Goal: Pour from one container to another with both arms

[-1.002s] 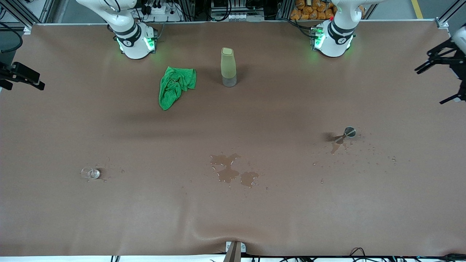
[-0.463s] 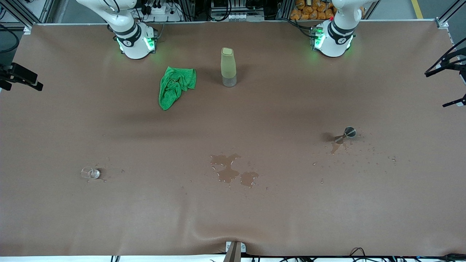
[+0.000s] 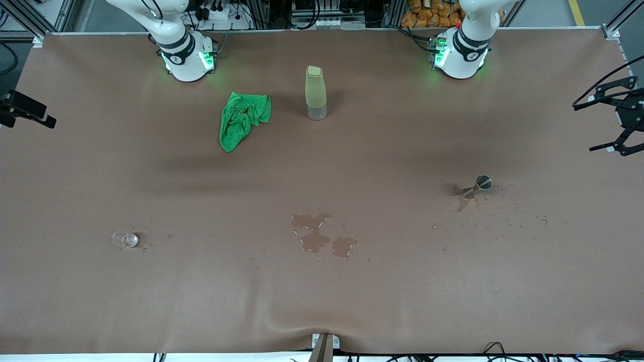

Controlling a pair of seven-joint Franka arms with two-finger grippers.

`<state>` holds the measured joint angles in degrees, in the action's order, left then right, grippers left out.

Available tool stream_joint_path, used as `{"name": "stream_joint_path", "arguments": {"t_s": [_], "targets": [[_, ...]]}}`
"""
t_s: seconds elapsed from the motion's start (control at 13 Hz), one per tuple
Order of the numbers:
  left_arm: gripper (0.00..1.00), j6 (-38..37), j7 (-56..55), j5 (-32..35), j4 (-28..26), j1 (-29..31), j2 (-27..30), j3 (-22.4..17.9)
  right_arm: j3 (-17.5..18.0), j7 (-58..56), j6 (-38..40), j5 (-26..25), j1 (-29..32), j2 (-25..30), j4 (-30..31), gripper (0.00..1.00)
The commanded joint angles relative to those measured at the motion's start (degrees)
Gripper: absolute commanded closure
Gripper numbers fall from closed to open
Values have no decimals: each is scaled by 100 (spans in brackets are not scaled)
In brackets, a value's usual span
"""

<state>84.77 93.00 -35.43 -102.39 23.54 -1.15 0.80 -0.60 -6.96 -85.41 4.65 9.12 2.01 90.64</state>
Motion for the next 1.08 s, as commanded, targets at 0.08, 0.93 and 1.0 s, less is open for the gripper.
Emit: {"name": "stream_joint_path", "arguments": {"t_s": [0.08, 0.93, 1.0], "targets": [[0, -101, 692, -403, -509, 370, -104, 44, 42, -999, -203, 115, 143, -252, -73, 0], [0, -277, 1861, -684, -615, 836, -1070, 35, 42, -4774, -345, 1143, 2013, -1289, -46, 0], [0, -268, 1984, -771, -615, 889, -1194, 43, 42, -5293, -353, 1283, 2120, -1447, -55, 0]]}}
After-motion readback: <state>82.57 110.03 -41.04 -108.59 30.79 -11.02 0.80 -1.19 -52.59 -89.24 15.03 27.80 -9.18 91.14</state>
